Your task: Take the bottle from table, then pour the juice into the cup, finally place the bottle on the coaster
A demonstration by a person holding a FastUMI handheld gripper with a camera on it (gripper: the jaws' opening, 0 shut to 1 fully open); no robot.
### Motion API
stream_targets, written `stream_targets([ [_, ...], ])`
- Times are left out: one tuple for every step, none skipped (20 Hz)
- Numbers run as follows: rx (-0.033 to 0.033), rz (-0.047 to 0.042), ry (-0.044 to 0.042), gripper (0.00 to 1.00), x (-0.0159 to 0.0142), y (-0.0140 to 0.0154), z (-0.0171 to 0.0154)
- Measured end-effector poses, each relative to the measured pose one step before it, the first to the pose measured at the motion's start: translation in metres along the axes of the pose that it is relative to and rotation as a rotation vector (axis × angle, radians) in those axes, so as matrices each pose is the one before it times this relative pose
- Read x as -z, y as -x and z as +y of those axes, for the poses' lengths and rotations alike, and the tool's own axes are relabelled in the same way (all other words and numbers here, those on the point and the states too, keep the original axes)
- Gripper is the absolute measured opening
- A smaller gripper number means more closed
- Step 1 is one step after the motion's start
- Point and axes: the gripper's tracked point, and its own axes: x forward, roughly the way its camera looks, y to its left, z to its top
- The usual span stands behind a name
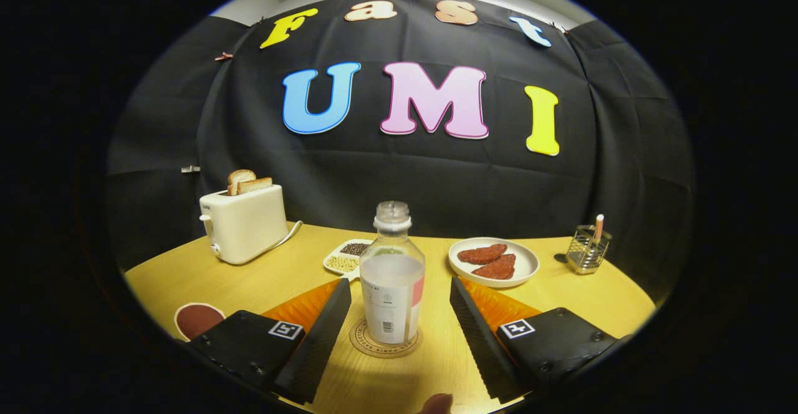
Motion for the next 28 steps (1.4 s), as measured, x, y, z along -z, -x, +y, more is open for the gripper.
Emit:
stream_targets([
  [0.00118,-0.00649,0.00683,0.98,-0.00978,0.00861,-0.00342],
  [-0.00225,-0.00936,0.00644,0.98,-0.00976,0.00947,-0.00226],
  [0.00742,-0.00475,0.01105,0.98,-0.00967,0.00860,-0.00475],
  [0.00536,-0.00395,0.00781,0.98,-0.00873,0.00747,-0.00576],
  [0.01149,-0.00034,0.00745,0.97,-0.00820,0.00830,-0.00547],
  [0.01218,-0.00308,0.00618,0.97,-0.00860,0.00769,-0.00555],
  [0.00971,-0.00338,0.00749,0.97,-0.00745,0.00822,-0.00531],
  [0.00803,-0.00739,0.00539,0.97,-0.00970,0.00917,-0.00433],
  [0.00387,-0.00393,0.00379,0.97,-0.00616,0.00576,-0.00292],
  [0.00803,-0.00101,0.00377,0.97,-0.00625,0.00660,-0.00426],
  [0.00341,0.00234,0.00114,0.97,-0.00615,0.00758,-0.00384],
  [0.00528,-0.00100,0.00027,0.97,-0.00548,0.00747,-0.00295],
  [0.00283,-0.00434,0.00172,0.97,-0.00662,0.00723,-0.00275],
  [0.00956,-0.00464,0.00051,0.97,-0.00630,0.00640,-0.00383],
  [0.00331,-0.00357,-0.00001,0.97,-0.00548,0.00509,-0.00281],
  [0.00430,-0.00017,0.00282,0.97,-0.00462,0.00477,-0.00138],
  [0.00211,0.00237,0.00704,0.97,-0.00375,0.00609,-0.00146],
  [0.00142,0.00155,0.00694,0.97,-0.00461,0.00644,-0.00161],
  [0.00438,-0.00533,0.00431,0.97,-0.00693,0.00551,-0.00081],
  [0.00683,-0.01101,0.00411,0.97,-0.00750,0.00596,-0.00250],
  [0.00920,-0.01124,0.00324,0.97,-0.00745,0.00479,-0.00221],
  [0.00506,-0.01232,0.00296,0.97,-0.00740,0.00516,-0.00040],
  [0.00658,-0.00983,0.00049,0.97,-0.00717,0.00442,-0.00112],
  [0.00159,-0.01024,-0.00227,0.97,-0.00654,0.00503,0.00048],
  [0.00461,-0.00742,0.00123,0.97,-0.00577,0.00430,-0.00030],
  [0.00585,-0.00513,-0.00016,0.97,-0.00333,0.00481,-0.00202],
  [0.00493,-0.00350,-0.00234,0.97,-0.00297,0.00552,-0.00116],
  [0.00999,-0.00355,-0.00707,0.97,-0.00293,0.00493,-0.00298],
])
